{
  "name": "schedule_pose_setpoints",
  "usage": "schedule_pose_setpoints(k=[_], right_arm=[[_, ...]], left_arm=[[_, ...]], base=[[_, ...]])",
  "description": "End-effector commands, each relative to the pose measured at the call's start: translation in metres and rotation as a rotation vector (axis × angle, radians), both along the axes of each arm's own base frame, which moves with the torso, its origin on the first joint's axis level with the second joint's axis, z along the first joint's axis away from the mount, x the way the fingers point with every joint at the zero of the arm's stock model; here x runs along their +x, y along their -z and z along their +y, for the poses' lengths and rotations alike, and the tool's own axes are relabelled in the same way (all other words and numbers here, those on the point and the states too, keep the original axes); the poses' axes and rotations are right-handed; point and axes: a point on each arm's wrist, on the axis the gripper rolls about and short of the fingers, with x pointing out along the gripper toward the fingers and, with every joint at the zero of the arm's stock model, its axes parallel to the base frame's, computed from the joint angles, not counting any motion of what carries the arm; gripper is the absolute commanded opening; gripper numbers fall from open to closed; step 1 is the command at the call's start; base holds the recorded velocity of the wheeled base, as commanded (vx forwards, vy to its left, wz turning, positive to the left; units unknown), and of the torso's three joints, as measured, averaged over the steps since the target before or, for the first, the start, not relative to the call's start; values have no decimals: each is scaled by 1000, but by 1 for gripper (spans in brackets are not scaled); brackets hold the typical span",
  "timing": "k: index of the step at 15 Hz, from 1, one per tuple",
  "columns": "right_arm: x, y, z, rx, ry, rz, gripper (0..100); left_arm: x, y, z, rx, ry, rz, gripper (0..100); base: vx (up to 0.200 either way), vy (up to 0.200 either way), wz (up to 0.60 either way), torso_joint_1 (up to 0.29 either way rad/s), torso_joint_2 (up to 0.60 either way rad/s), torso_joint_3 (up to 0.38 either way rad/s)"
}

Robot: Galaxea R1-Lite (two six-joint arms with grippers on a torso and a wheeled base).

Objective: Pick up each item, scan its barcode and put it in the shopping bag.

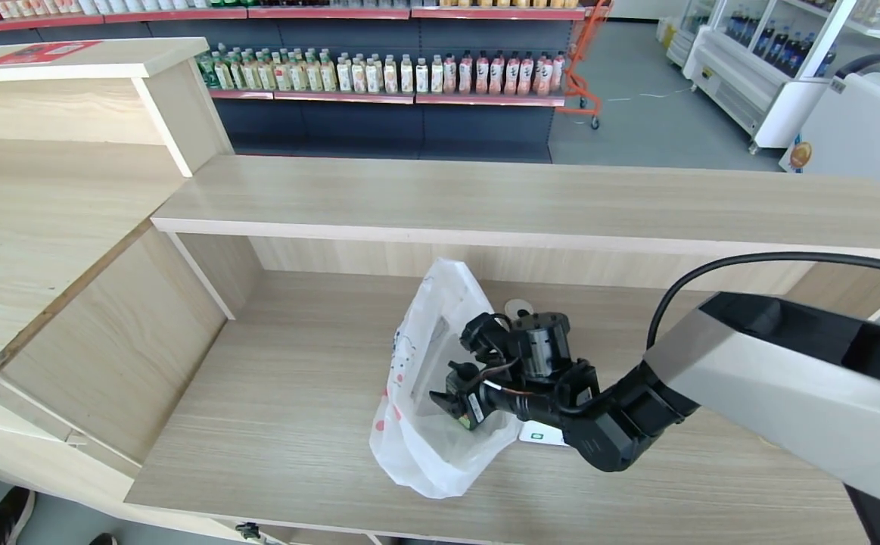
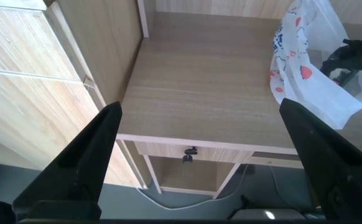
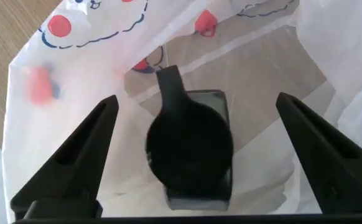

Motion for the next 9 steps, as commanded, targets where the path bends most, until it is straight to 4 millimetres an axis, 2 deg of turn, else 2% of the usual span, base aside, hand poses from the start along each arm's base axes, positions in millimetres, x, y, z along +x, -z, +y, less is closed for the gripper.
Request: schedule_pose_setpoints(k=[1, 3, 5, 7, 9], right_arm=[[1, -11, -3, 55, 9, 18, 100], [5, -22, -15, 133, 63, 73, 100], [1, -43, -36, 261, 155, 221, 100], [3, -72, -57, 432, 213, 319, 100], [-6, -98, -77, 548, 258, 443, 100]], left_arm=[[0, 0, 0, 0, 0, 0, 100], [0, 0, 0, 0, 0, 0, 100], [0, 0, 0, 0, 0, 0, 100], [0, 0, 0, 0, 0, 0, 100], [0, 0, 0, 0, 0, 0, 100]], base=[[0, 0, 0, 0, 0, 0], [0, 0, 0, 0, 0, 0], [0, 0, 0, 0, 0, 0], [0, 0, 0, 0, 0, 0], [0, 0, 0, 0, 0, 0]])
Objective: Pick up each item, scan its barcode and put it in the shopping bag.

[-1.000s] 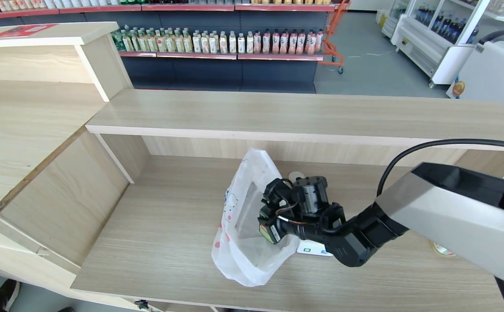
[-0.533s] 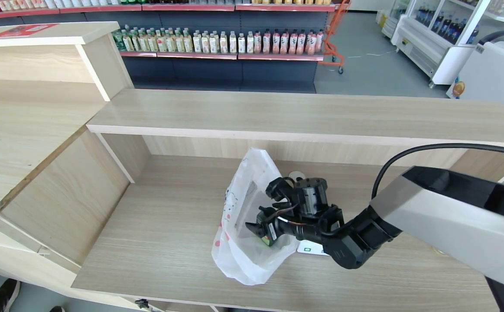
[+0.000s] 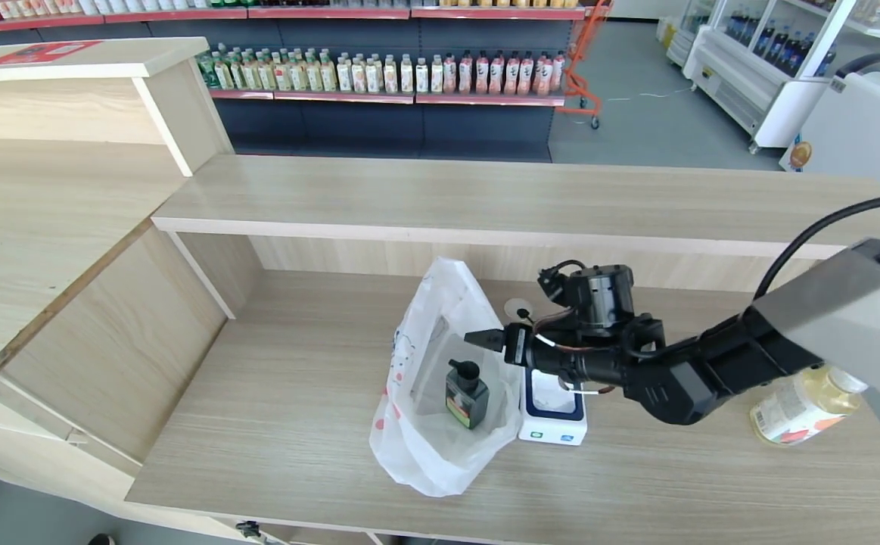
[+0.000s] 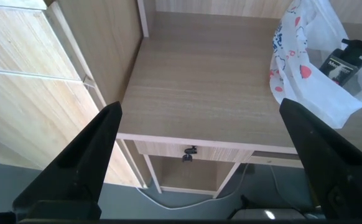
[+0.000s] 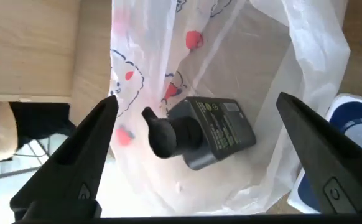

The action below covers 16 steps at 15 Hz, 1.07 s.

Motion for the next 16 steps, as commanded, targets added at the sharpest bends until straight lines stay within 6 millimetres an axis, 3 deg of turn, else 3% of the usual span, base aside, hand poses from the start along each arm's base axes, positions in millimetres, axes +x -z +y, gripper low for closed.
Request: schedule_pose_setpoints(k=[1, 4, 5, 7, 10, 12, 16], right_arm=[[-16, -52, -33, 116, 53, 42, 100], [-37, -66, -70, 57, 66, -1, 100], [-51, -68, -99, -98, 59, -120, 100], [-80, -72, -123, -256, 45, -190, 100], [-121, -78, -143, -446, 103, -263, 100], [-129, -80, -155, -530, 173, -286, 100], [-148, -88, -173, -536, 262, -307, 100]], left_arm=[[0, 0, 0, -1, 0, 0, 100], [0, 0, 0, -1, 0, 0, 100], [0, 0, 0, -1, 0, 0, 100], [0, 0, 0, -1, 0, 0, 100], [0, 0, 0, -1, 0, 0, 100], [0, 0, 0, -1, 0, 0, 100], [0, 0, 0, -1, 0, 0, 100]], base=[[0, 0, 0, 0, 0, 0], [0, 0, 0, 0, 0, 0], [0, 0, 0, 0, 0, 0], [0, 0, 0, 0, 0, 0], [0, 0, 0, 0, 0, 0], [0, 0, 0, 0, 0, 0], [0, 0, 0, 0, 0, 0]])
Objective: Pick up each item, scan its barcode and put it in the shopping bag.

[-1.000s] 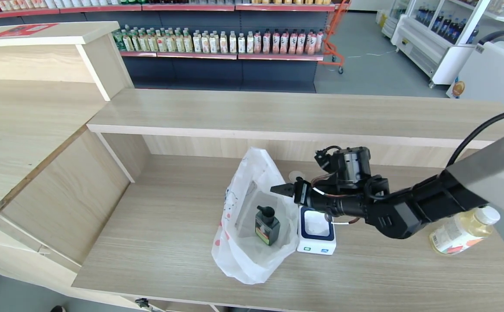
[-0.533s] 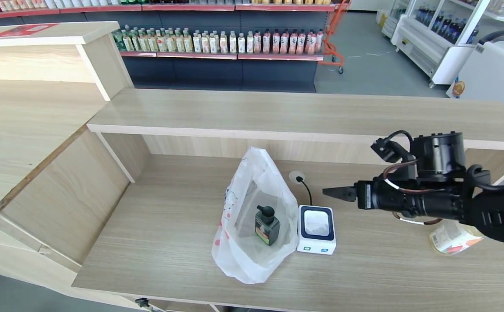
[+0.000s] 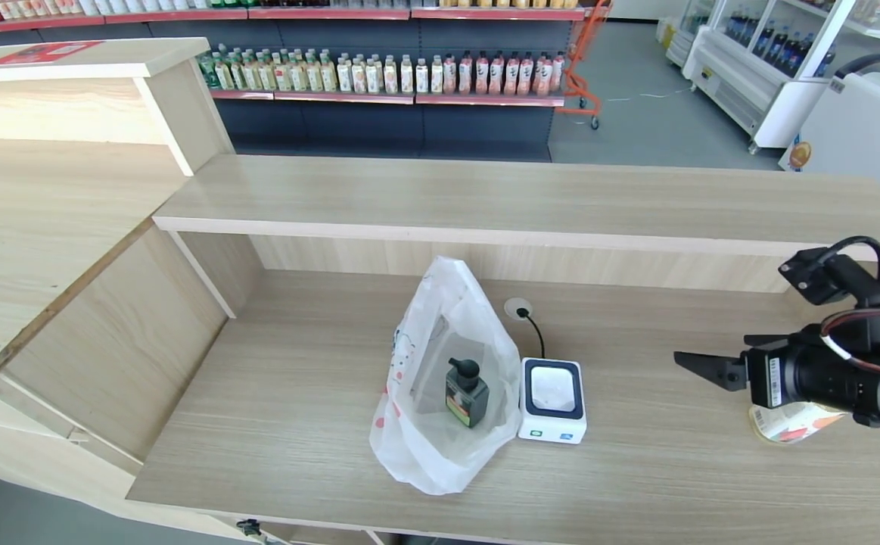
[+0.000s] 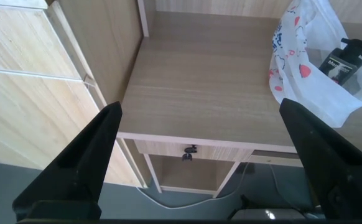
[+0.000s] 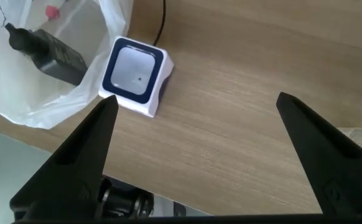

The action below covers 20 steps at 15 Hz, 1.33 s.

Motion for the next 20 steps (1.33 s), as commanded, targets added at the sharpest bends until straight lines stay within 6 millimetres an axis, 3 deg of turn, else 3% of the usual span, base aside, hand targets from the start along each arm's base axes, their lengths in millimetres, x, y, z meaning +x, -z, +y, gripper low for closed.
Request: schedule_pose_setpoints(k=[1, 4, 8, 16, 20], right_arm=[[-12, -10, -9, 5, 36, -53, 100], [-15, -13, -10, 18, 44, -64, 100], [-15, -12, -11, 79, 116, -18, 100], [-39, -12, -13, 192, 202, 130, 100], [-52, -11, -13, 211, 206, 159, 100]], left_arm=[[0, 0, 0, -1, 0, 0, 100], [0, 0, 0, -4, 0, 0, 100], [0, 0, 0, 5, -2, 0, 100], [0, 0, 0, 4, -2, 0, 100], [0, 0, 0, -1, -2, 0, 100]], base=[[0, 0, 0, 0, 0, 0], [0, 0, 0, 0, 0, 0], [0, -200, 0, 2, -2, 1], [0, -200, 0, 1, 2, 2], [-200, -150, 0, 5, 0, 2]])
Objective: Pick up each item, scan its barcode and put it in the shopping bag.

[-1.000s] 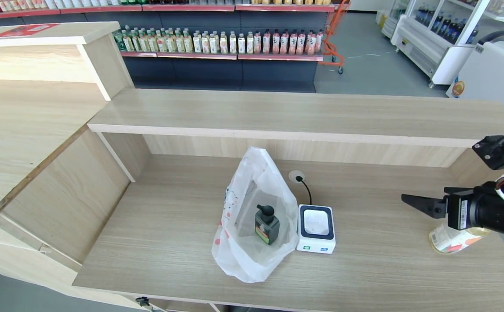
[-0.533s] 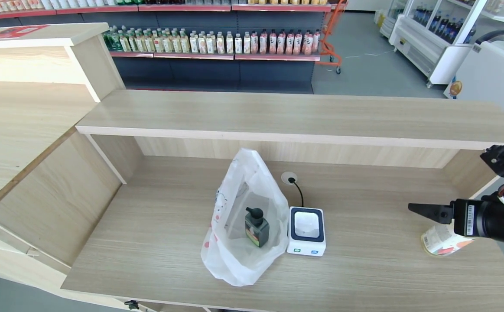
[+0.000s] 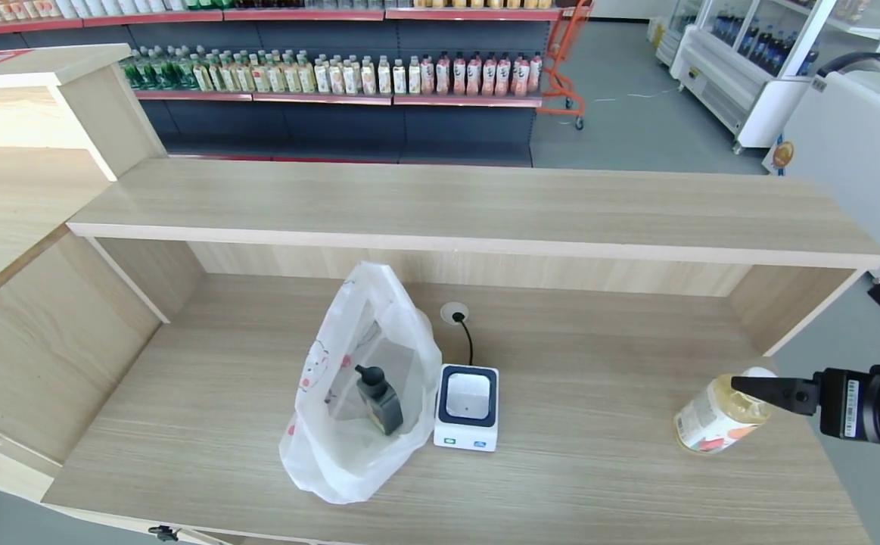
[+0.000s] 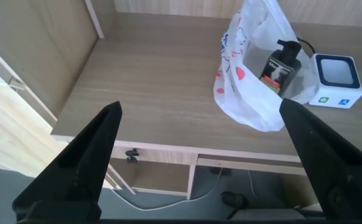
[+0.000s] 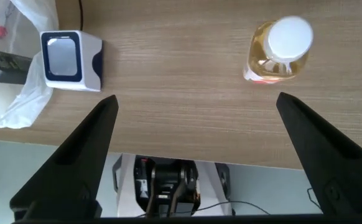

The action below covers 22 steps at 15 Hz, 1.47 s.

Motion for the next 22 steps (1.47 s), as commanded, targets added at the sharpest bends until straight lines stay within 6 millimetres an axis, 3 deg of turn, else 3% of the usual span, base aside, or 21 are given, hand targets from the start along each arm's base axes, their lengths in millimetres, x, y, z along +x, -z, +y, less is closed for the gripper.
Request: schedule_pose_setpoints(k=[1, 11, 16, 22], right_arm=[[-8, -1, 0, 3, -6, -15, 100], [-16, 14, -1, -13, 5, 43, 100], [-5, 41, -9, -175, 170, 198, 100], [9, 57, -7, -196, 120, 279, 100]], left_arm=[[0, 0, 0, -14, 0, 0, 100], [0, 0, 0, -11, 1, 0, 100], [0, 0, 0, 0, 1, -1, 100], [0, 0, 0, -1, 1, -1, 100]], base=[[-200, 0, 0, 2, 7, -2], [-20, 0, 0, 2, 0, 0], [0, -200, 0, 0, 0, 2], [0, 0, 0, 0, 0, 0]])
